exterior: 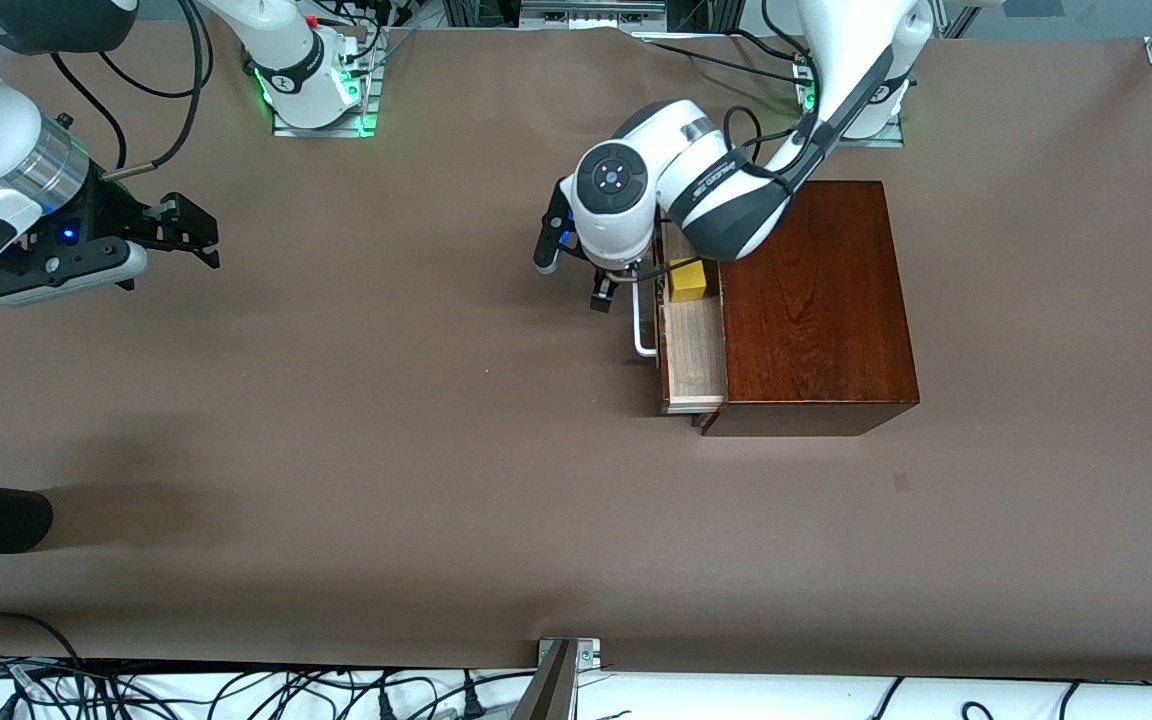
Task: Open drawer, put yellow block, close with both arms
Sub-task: 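Push the drawer shut into the box with the left gripper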
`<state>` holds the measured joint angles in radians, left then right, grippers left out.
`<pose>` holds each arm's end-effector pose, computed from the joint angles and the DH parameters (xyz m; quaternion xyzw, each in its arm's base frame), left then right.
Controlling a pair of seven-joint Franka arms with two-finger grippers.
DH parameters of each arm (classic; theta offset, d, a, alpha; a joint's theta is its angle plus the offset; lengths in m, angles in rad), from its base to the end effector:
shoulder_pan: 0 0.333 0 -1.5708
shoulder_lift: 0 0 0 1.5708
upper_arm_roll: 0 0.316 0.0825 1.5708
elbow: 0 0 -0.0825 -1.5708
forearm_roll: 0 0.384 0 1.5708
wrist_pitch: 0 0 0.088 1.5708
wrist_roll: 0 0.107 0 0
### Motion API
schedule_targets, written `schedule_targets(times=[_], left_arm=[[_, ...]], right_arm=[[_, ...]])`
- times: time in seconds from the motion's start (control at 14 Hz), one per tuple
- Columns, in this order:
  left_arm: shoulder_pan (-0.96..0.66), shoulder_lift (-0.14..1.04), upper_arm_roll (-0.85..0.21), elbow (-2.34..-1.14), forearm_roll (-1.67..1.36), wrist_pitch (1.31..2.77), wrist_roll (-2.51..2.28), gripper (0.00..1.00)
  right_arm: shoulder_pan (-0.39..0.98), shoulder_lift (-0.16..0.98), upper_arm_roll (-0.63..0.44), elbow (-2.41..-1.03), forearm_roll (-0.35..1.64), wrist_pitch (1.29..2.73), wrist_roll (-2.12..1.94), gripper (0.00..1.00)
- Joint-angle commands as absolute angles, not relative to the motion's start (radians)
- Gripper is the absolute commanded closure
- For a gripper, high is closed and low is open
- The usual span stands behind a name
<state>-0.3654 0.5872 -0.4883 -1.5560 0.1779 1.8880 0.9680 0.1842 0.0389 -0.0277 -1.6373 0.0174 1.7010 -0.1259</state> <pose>0.4839 -0.4657 0.3213 0.5994 -0.7934 -0.0885 0.0579 0.5686 0.0917 0.5824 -0.9901 -0.1397 -0.0123 0.0083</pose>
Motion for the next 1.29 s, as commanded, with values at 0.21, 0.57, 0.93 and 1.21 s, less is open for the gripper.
schedule_targets(times=[0.21, 0.57, 0.93, 1.21], left_arm=[[-0.354, 0.615, -0.471, -1.542, 0.284, 1.792, 0.999, 0.0], [-0.324, 0.612, -0.456, -1.543, 0.284, 1.723, 0.988, 0.0], [-0.267, 0.601, -0.448, -1.542, 0.284, 1.681, 0.982, 0.0], [-0.242, 0.598, -0.448, -1.542, 0.284, 1.66, 0.983, 0.0]], right_arm=[[0.175, 0.037, -0.073, -1.606, 0.011, 1.678, -0.115, 0.0], [0.186, 0.046, -0.101, -1.595, 0.018, 1.686, -0.107, 0.0], [0.186, 0.046, -0.1, -1.569, 0.018, 1.692, -0.109, 0.0], [0.187, 0.048, -0.098, -1.569, 0.017, 1.69, -0.107, 0.0]])
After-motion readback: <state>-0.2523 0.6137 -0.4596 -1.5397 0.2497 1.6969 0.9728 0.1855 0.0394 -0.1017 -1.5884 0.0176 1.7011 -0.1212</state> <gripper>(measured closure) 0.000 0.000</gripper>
